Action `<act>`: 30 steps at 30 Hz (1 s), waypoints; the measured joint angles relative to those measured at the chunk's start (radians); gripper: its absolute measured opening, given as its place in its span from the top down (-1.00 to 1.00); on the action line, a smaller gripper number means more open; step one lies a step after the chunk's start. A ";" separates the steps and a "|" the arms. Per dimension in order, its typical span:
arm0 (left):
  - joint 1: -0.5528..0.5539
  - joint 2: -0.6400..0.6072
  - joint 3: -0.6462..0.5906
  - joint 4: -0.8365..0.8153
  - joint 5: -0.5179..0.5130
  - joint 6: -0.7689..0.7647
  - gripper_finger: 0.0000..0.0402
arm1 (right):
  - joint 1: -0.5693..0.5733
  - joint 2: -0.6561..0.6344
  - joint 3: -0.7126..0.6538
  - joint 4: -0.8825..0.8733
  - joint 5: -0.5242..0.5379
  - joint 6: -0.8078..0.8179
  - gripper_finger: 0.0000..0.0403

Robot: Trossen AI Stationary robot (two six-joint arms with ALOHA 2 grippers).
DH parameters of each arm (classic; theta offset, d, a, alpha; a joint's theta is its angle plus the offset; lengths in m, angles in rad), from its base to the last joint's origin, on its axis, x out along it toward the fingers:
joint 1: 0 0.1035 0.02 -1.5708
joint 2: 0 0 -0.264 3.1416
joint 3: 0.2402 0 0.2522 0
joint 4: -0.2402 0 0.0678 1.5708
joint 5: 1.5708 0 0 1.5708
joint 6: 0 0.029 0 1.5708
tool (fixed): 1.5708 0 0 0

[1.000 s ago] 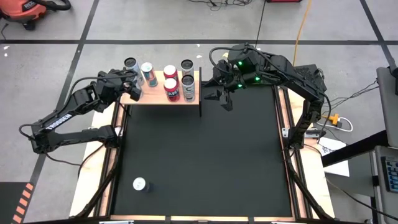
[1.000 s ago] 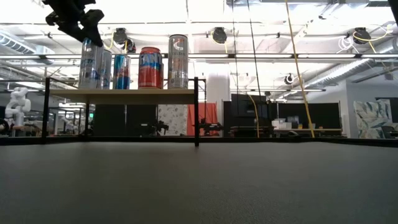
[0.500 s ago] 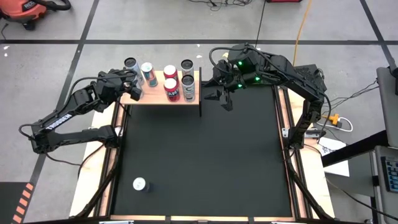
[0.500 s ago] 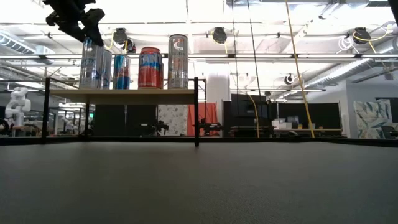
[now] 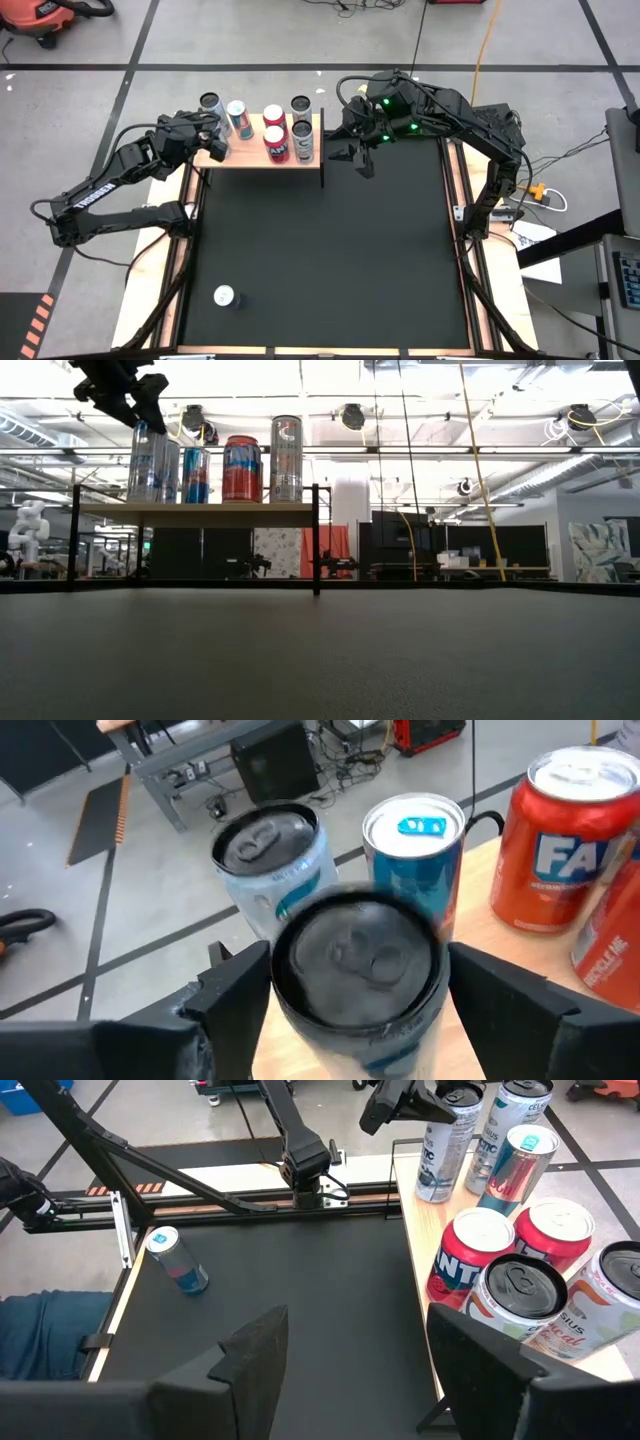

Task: Place canned beverage on shelf
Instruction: Put the white-blue soda can aligned with the other white-blue soda can on the shelf, then put the blue soda can aligned with the other blue soda can on the shelf

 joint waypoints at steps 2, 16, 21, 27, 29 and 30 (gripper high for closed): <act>0.000 0.000 0.003 0.007 -0.015 0.009 -0.51 | 0.000 0.000 0.000 0.000 0.000 0.000 -0.09; 0.000 -0.012 0.003 0.077 -0.030 0.080 -0.80 | 0.000 0.000 0.000 0.000 0.000 0.000 -0.09; 0.000 -0.038 0.023 0.113 0.031 0.086 -0.80 | 0.000 0.000 0.000 0.000 0.000 0.000 -0.09; 0.000 -0.080 0.030 0.105 0.145 0.114 -0.80 | 0.000 0.000 0.000 0.000 0.000 0.000 -0.09; 0.000 -0.088 0.030 0.106 0.206 0.133 -0.80 | 0.000 0.000 0.000 0.000 0.000 0.000 -0.09; 0.000 -0.090 0.030 0.105 0.233 0.134 -0.80 | 0.000 0.000 0.000 0.000 0.000 0.000 -0.09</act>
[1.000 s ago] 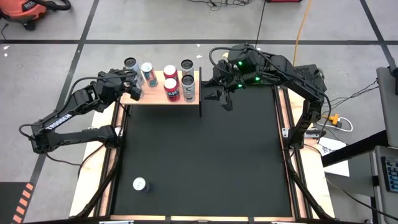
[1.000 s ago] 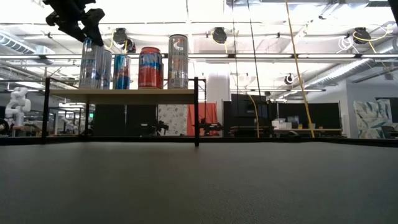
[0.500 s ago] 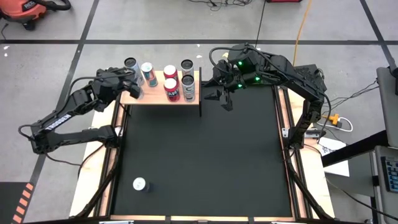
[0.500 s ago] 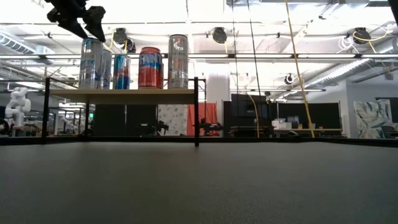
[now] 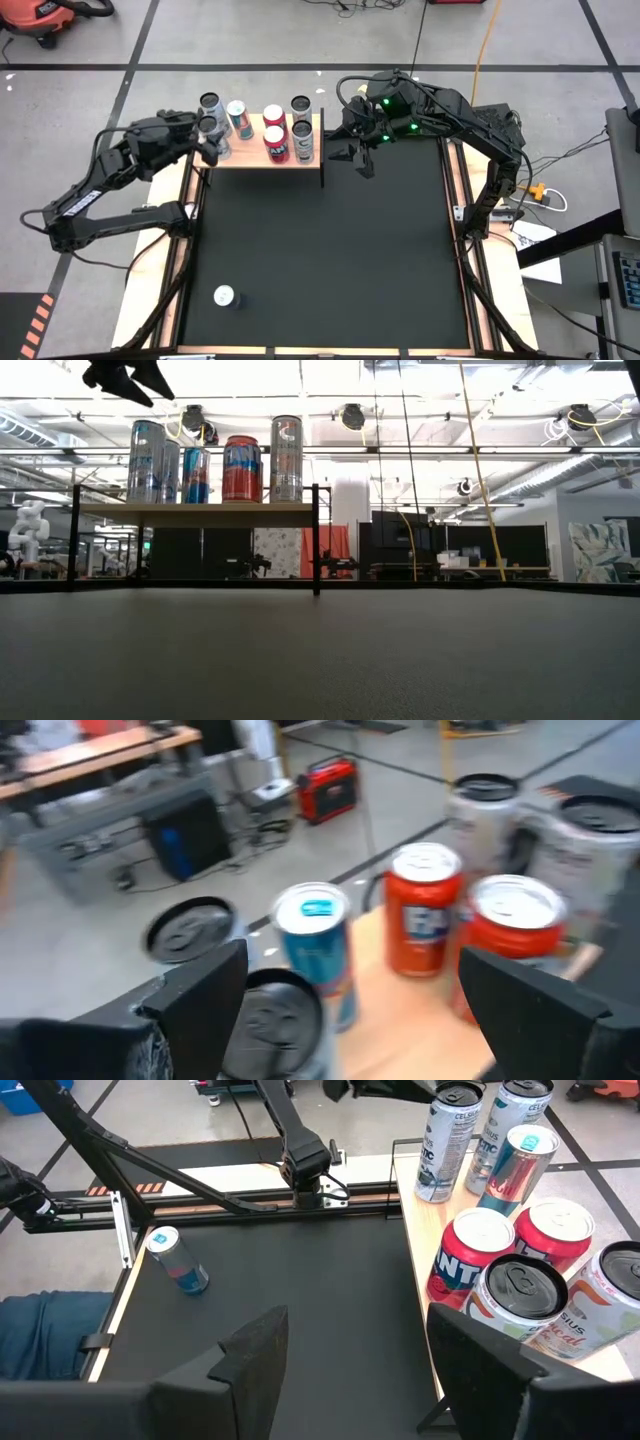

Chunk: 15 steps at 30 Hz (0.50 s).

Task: Place canned beverage on shelf
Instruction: Put the blue soda can aligned with the other blue soda can on the shelf

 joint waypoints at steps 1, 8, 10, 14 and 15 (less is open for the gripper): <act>0.000 -0.001 0.000 0.000 0.023 -0.001 -0.80 | 0.000 0.000 0.000 0.000 0.000 0.000 -0.09; 0.000 0.015 0.000 0.000 0.124 -0.016 -0.80 | 0.000 0.000 0.000 0.000 0.000 0.000 -0.09; 0.000 0.023 0.000 -0.004 0.155 -0.049 -0.80 | 0.000 0.000 0.000 0.000 0.000 0.000 -0.09; 0.000 0.034 -0.001 -0.003 0.242 -0.049 -0.80 | 0.000 0.000 0.000 0.000 0.000 0.000 -0.09; 0.000 0.037 -0.001 -0.003 0.262 -0.039 -0.80 | 0.000 0.000 0.000 0.000 0.000 0.000 -0.09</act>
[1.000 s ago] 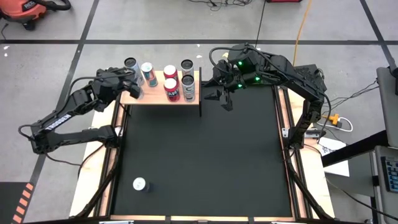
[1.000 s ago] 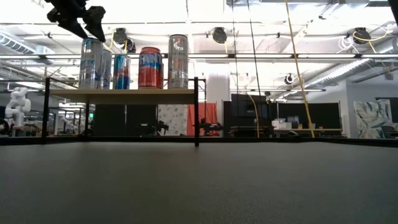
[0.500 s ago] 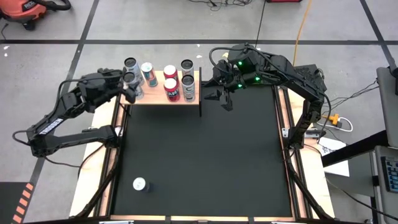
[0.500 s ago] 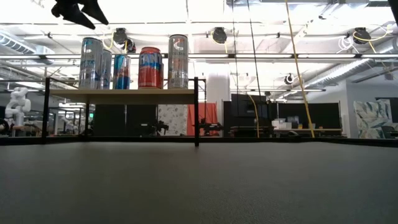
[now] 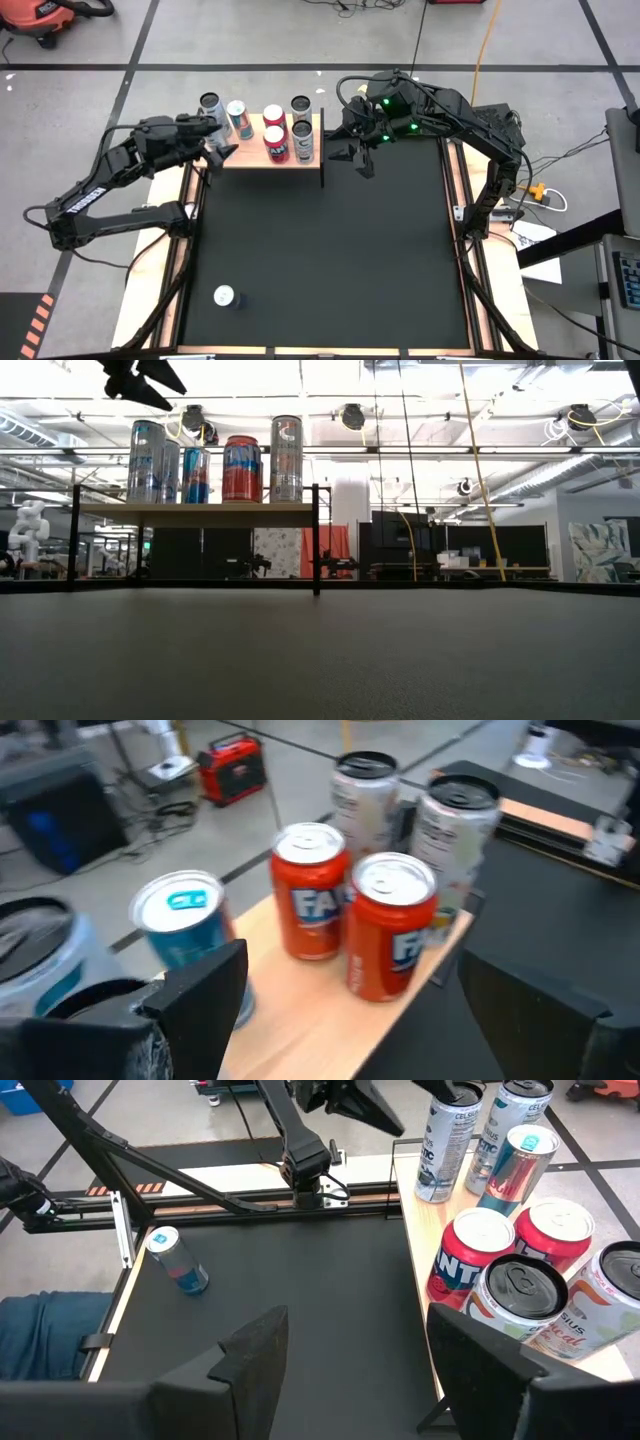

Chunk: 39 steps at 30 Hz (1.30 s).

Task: Place canned beverage on shelf
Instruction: Put the blue soda can aligned with the other blue soda can on the shelf

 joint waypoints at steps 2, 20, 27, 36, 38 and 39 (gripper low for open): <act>0.000 0.004 0.000 0.000 0.033 0.012 -0.80 | 0.000 0.000 0.000 0.000 0.000 0.000 -0.09; -0.063 -0.011 -0.001 -0.161 0.269 0.240 -0.80 | 0.000 0.000 0.000 0.135 0.001 -0.077 -0.09; -0.136 -0.070 -0.001 -0.195 0.343 0.264 -0.80 | 0.000 0.000 0.000 0.147 0.000 -0.078 -0.09; -0.202 -0.123 -0.001 -0.292 0.466 0.116 -0.80 | 0.000 0.000 0.000 0.157 0.000 -0.035 -0.09; -0.213 -0.122 -0.002 -0.300 0.466 0.093 -0.80 | 0.000 0.000 0.000 0.161 0.000 -0.029 -0.09; -0.217 -0.120 -0.002 -0.295 0.466 0.081 -0.80 | 0.000 0.000 0.000 0.165 0.000 -0.030 -0.09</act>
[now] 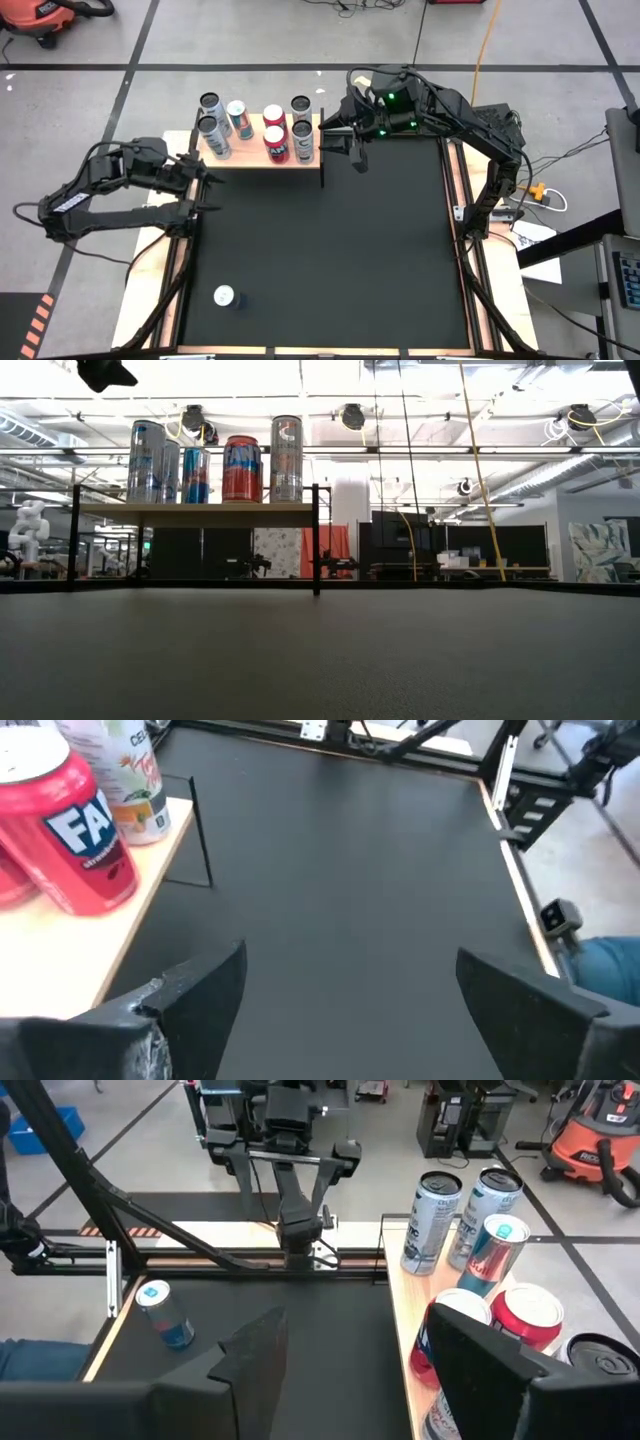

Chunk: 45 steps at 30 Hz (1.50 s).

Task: Place canned beverage on shelf
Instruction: Put the blue soda can aligned with the other blue soda can on the shelf

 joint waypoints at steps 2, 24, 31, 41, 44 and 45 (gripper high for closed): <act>-0.009 0.005 0.000 0.001 0.000 -0.029 -0.80 | 0.000 0.000 0.000 0.000 0.000 0.000 -0.09; -0.014 0.059 0.000 -0.042 0.066 -0.374 -0.80 | 0.000 0.006 0.000 0.009 -0.002 0.004 -0.09; -0.059 0.118 0.000 -0.041 0.091 -0.387 -0.80 | 0.000 0.006 0.000 0.007 -0.103 0.006 -0.09; -0.299 0.170 0.000 0.156 0.078 -0.446 -0.80 | 0.000 0.005 0.000 0.006 -0.155 0.015 -0.09; -0.378 0.186 0.000 0.169 -0.001 -0.486 -0.80 | 0.000 0.005 0.000 0.006 -0.157 0.061 -0.09; -0.406 0.193 0.000 0.170 -0.028 -0.492 -0.80 | 0.000 0.005 0.000 0.006 -0.157 0.076 -0.09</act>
